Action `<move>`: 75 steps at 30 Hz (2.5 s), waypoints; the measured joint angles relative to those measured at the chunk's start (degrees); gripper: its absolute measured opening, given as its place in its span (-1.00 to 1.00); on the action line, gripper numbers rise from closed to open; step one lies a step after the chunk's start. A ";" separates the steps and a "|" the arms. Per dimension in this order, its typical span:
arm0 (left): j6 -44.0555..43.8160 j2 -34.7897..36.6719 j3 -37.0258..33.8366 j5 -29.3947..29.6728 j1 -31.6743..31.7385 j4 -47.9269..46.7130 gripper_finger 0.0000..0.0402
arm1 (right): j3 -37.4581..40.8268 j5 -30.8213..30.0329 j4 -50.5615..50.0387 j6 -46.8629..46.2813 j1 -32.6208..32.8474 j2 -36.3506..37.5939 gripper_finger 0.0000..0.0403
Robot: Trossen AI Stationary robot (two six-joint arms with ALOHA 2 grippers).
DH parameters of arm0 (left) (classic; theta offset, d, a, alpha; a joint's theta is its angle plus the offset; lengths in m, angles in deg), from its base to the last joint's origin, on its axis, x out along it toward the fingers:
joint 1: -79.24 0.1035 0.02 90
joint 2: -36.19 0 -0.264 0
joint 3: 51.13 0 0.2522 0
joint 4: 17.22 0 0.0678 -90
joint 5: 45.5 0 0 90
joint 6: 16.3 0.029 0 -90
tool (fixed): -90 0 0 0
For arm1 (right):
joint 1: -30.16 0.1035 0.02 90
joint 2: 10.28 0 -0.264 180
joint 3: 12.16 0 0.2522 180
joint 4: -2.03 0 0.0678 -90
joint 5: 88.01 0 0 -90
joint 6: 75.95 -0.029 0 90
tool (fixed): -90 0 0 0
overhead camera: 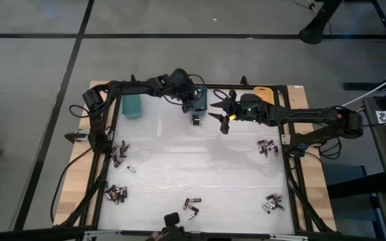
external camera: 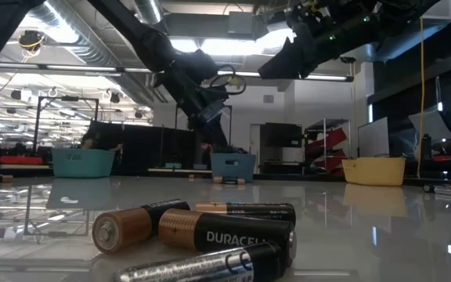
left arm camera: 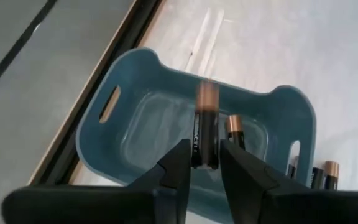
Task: Sort batteries
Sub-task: Put the brown battery into the blue bin
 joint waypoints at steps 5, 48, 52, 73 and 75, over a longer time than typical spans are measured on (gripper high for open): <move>0.32 -0.02 0.07 0.00 -0.04 -0.94 -0.42 | 0.00 0.00 -1.16 0.02 0.00 0.00 -0.10; 11.61 3.32 -12.39 -3.32 -9.68 1.20 -0.33 | 0.00 0.14 -2.24 -0.96 0.00 0.00 -0.10; 11.62 2.52 -12.31 -3.31 -9.70 2.45 -0.33 | 0.02 0.17 -0.89 -0.20 0.00 0.00 -0.10; 11.52 -5.99 -4.34 -0.97 -10.10 -3.78 -0.33 | 0.02 0.15 0.29 1.29 0.00 0.00 -0.10; 11.57 -5.99 -4.15 -0.97 -10.08 -4.51 -0.34 | 0.02 0.17 0.10 1.31 0.00 0.00 -0.10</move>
